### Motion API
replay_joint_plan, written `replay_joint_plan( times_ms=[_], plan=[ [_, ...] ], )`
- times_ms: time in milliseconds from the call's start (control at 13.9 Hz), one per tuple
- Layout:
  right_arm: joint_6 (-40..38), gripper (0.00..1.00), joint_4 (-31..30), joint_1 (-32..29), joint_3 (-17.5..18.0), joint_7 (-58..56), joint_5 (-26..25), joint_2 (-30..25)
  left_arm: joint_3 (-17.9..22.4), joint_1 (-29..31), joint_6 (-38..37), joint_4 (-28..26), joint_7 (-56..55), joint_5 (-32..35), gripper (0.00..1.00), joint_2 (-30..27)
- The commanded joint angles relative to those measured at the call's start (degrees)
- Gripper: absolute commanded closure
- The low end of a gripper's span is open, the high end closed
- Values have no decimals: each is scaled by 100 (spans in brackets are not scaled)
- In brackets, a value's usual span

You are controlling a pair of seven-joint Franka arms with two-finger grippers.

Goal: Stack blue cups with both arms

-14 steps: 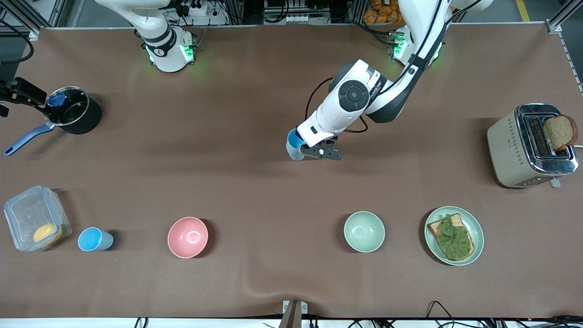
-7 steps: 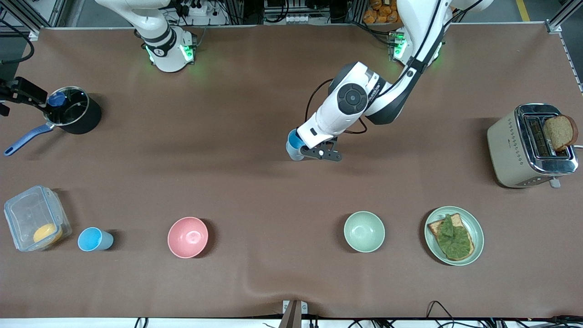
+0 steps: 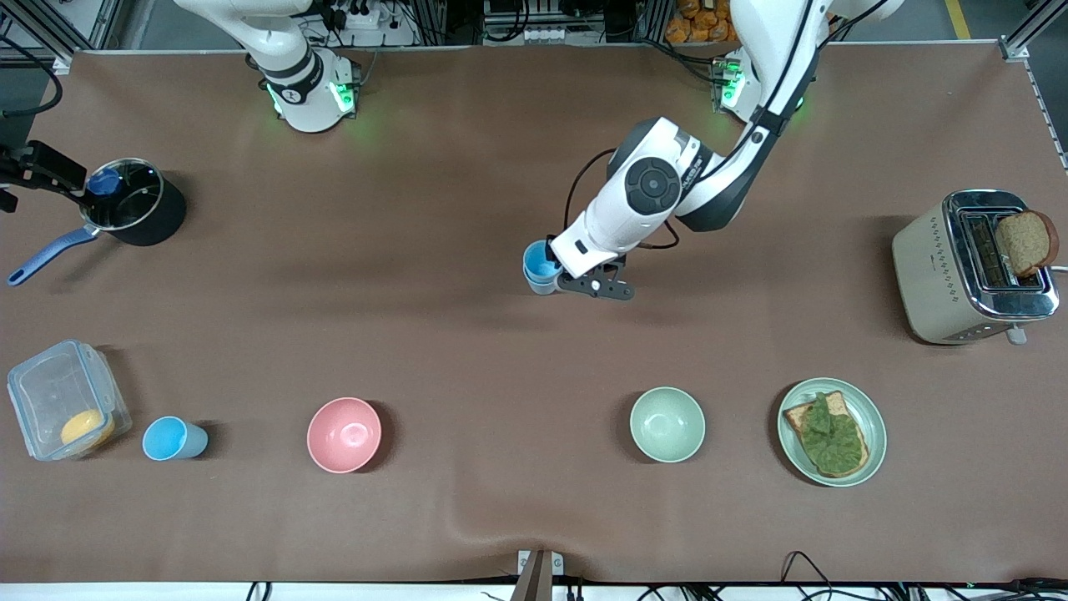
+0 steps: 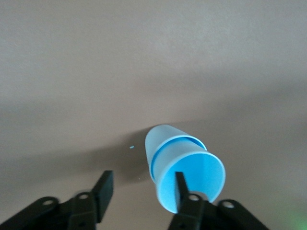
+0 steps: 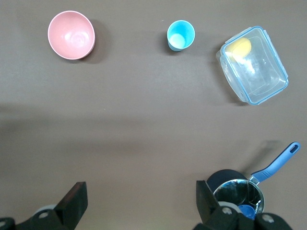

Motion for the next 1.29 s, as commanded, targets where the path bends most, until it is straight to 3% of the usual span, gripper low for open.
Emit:
replay_joint_plan(
  times_ms=[0,216,359,503,719,935,1222],
  plan=[
    [-15,0,-92,-68,30,-71,61,-135,58,50,-69,-116,-71,107,0,-305],
    [-15,0,-109,-33,39,-27,61,-135,58,523,-139,-467,-36,116,0,-954],
    [-15,0,-109,-15,56,-18,61,-144,32,1163,-367,-845,-10,107,0,-1604],
    [-6,0,-109,-15,56,-18,61,-135,23,1735,-944,-952,51,107,0,-2132],
    [47,0,-92,-41,47,-18,70,-135,50,2438,-2175,-943,963,238,0,-2791],
    [-6,0,-92,-33,47,-18,149,-144,50,2862,-2678,-856,1465,1386,0,-3284],
    [-111,0,-83,-59,30,-27,149,-179,94,3196,-3793,-242,1511,1768,0,-3461]
  ],
)
